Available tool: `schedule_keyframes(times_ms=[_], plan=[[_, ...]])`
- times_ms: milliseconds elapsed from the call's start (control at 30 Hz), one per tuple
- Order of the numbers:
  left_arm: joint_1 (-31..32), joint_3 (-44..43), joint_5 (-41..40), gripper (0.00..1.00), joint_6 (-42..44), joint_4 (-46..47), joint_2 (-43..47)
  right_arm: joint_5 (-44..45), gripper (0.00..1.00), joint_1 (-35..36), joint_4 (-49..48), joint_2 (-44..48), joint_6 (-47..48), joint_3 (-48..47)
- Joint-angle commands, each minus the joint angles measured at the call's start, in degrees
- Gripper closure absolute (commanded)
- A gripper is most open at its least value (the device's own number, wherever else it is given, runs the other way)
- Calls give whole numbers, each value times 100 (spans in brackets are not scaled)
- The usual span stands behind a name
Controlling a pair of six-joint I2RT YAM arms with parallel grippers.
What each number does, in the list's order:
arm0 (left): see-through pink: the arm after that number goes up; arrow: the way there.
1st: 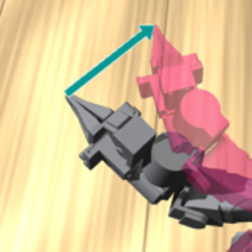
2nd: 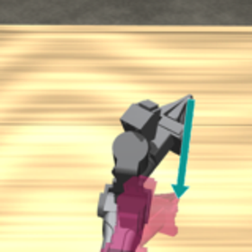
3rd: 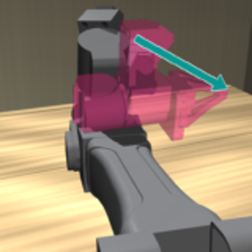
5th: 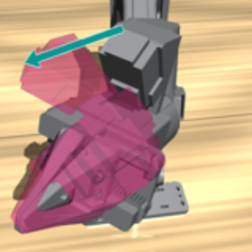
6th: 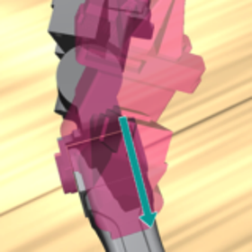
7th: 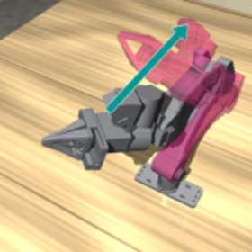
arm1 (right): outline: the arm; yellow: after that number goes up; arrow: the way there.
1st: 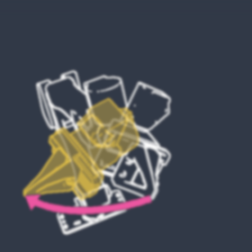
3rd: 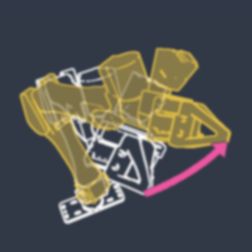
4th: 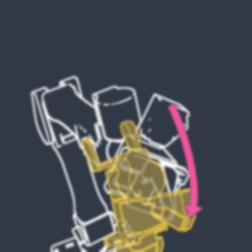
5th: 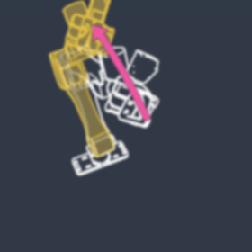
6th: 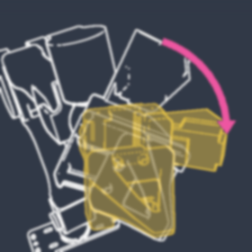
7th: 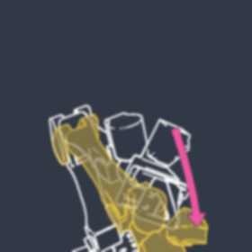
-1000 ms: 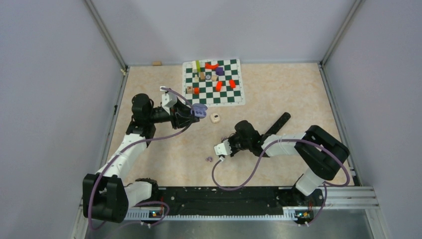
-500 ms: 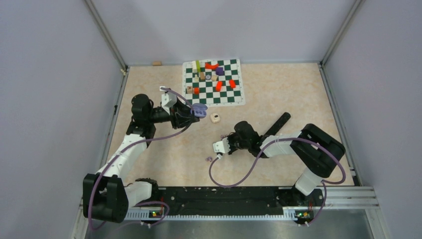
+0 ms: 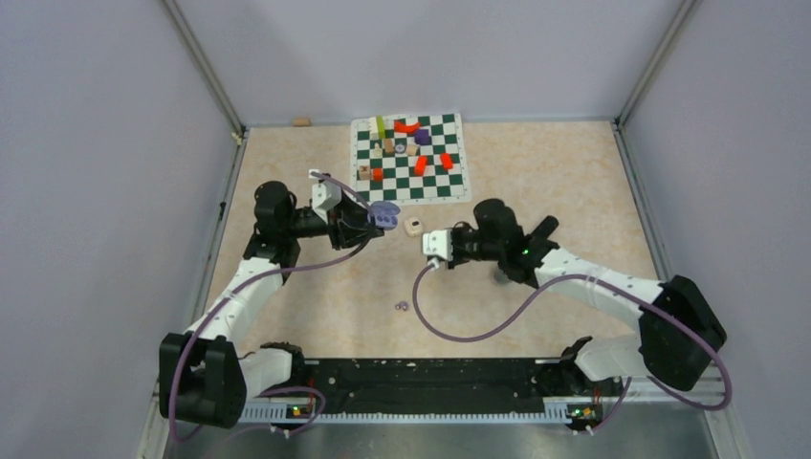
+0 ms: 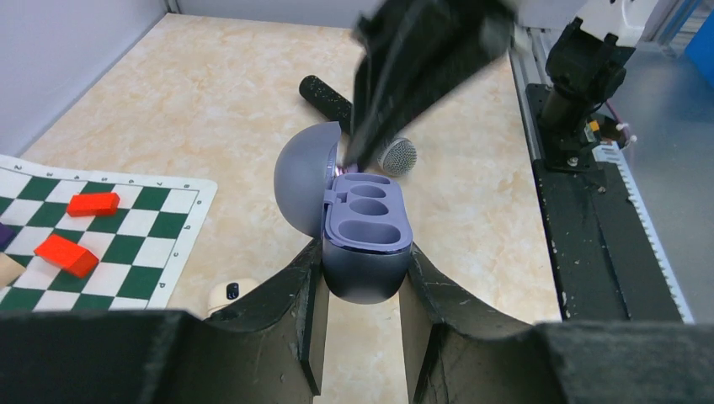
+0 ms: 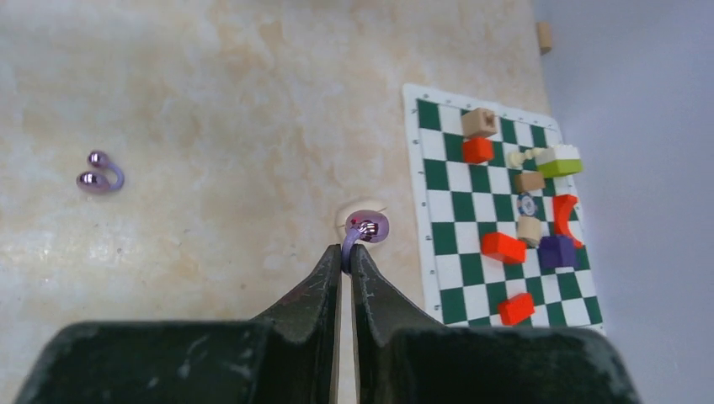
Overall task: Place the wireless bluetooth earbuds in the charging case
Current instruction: Pick up the left earbud from the center of the board, then insert the left earbud into the left side groove of the charging case.
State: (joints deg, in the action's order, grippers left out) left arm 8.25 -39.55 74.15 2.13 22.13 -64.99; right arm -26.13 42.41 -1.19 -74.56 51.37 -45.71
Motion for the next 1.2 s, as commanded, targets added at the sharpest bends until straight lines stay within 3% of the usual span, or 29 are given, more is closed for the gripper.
schedule_keyframes(times_ms=[0, 133, 233, 333, 433, 600, 767, 1167], plan=[[149, 0, 198, 100, 846, -333, 79, -1884, 94, -734, 1317, 530, -1147, -1062], [277, -306, 191, 100, 1860, -1324, 3, -3057, 95, -1175, 1585, 725, -1955, -1584], [361, -872, 146, 100, 2866, -2839, -186, -3575, 95, -1239, 1526, 779, -2466, -1798], [506, -1422, 50, 100, 3649, -3696, -377, -4006, 94, -1240, 641, 766, -3510, -1747], [684, -1660, 21, 100, 3743, -3906, -513, -4229, 94, -1238, -549, 714, -4618, -1536], [1164, -1514, -54, 100, 3634, -3700, -590, -4123, 94, -1129, -885, 525, -4954, -1512], [1487, -1113, 69, 100, 2526, -2464, -600, -3918, 94, -814, -551, 468, -4644, -1474], [1513, -872, 148, 100, 1467, -1396, -587, -3429, 94, -456, 24, 568, -3877, -1209]])
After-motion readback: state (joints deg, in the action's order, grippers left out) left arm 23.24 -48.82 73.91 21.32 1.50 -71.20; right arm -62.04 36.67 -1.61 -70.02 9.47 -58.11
